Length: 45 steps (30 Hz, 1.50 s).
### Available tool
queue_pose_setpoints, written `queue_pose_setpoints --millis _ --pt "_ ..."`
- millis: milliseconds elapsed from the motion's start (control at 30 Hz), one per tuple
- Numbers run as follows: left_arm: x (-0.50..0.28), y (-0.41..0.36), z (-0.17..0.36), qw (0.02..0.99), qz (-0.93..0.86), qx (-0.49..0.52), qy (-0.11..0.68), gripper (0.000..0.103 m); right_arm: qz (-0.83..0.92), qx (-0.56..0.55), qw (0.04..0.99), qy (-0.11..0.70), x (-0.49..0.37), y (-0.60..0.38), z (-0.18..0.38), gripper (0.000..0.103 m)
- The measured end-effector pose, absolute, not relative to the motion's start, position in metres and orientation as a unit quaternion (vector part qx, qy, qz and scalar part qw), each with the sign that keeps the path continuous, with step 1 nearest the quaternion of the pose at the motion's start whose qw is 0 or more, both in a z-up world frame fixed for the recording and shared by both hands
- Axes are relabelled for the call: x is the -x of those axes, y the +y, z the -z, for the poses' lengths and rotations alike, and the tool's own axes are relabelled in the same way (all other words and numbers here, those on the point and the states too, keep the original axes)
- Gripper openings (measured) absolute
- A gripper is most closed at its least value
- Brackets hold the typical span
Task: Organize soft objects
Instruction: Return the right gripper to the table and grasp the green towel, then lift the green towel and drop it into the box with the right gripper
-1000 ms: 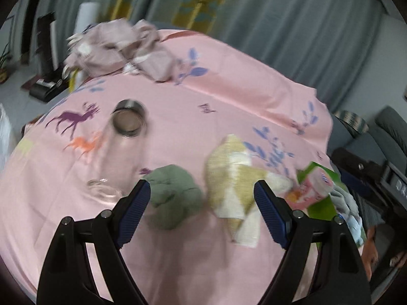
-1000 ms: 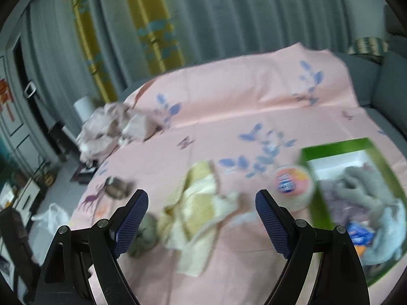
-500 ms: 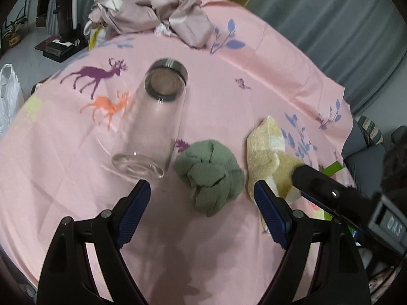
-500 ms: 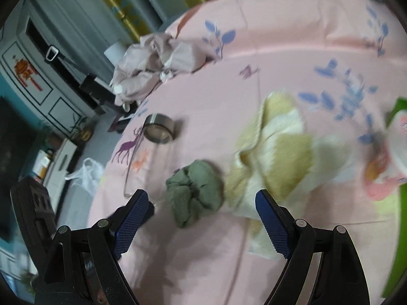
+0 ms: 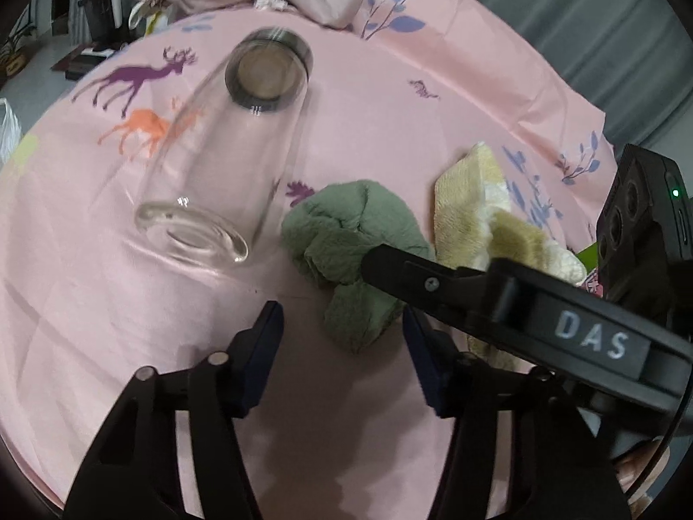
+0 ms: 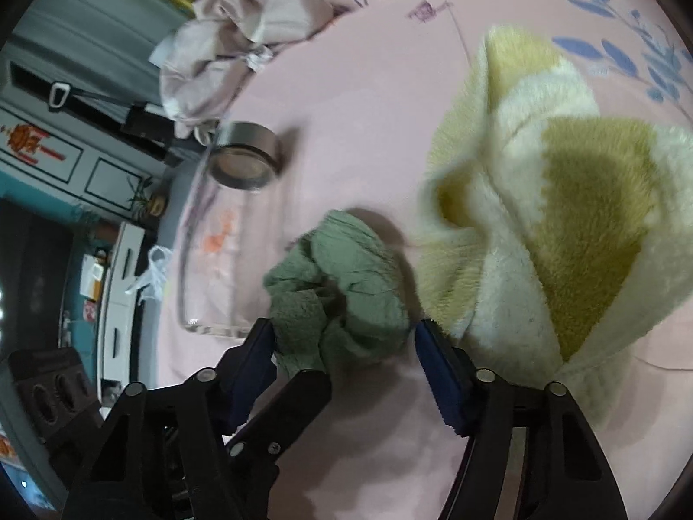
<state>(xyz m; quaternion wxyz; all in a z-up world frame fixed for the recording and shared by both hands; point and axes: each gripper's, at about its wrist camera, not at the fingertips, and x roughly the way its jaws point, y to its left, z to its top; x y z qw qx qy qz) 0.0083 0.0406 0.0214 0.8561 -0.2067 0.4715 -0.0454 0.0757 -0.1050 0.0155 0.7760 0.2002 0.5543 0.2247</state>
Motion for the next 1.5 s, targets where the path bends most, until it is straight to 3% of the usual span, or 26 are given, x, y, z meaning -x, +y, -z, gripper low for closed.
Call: queue_pose_setpoints --millis 67,233,300,467,700,1100,1133,1167,1200,1267,1500 --pt "-0.011 0.042 -0.019 0.856 0.041 0.209 0.472 0.044 -0.225 -0.19 0.785 0.546 -0.076 -0.104 -0.016 0.056" --pt "-0.009 0.04 -0.018 0.858 0.036 0.195 0.473 0.038 -0.217 -0.169 0.799 0.535 -0.076 -0.103 -0.014 0.033" --pt "-0.007 0.038 -0.02 0.856 0.042 0.195 0.476 0.038 -0.225 -0.173 0.793 0.539 -0.076 -0.104 -0.013 0.016" --pt "0.001 0.036 -0.035 0.863 0.066 0.198 0.459 0.038 -0.235 -0.192 0.788 0.536 -0.068 -0.117 -0.023 0.013" --pt "0.012 0.027 -0.045 0.865 0.115 0.199 0.446 0.05 -0.244 -0.197 0.8 0.512 -0.042 -0.143 -0.053 0.013" --pt "0.004 0.01 -0.031 0.849 0.114 0.182 0.482 0.053 -0.223 -0.215 0.802 0.511 -0.027 -0.179 -0.067 0.013" --pt "0.003 0.011 -0.03 0.849 0.111 0.185 0.483 0.052 -0.226 -0.217 0.802 0.508 -0.029 -0.177 -0.067 0.015" --pt "0.002 0.012 -0.029 0.848 0.111 0.188 0.484 0.052 -0.227 -0.217 0.803 0.506 -0.031 -0.174 -0.067 0.025" --pt "0.002 0.012 -0.027 0.847 0.111 0.193 0.484 0.052 -0.224 -0.217 0.804 0.506 -0.034 -0.171 -0.066 0.041" --pt "0.001 0.014 -0.025 0.846 0.112 0.198 0.483 0.051 -0.221 -0.221 0.803 0.508 -0.039 -0.165 -0.061 0.054" --pt "-0.005 0.011 -0.015 0.839 0.116 0.205 0.491 0.031 -0.206 -0.194 0.789 0.546 -0.06 -0.139 -0.034 0.054"
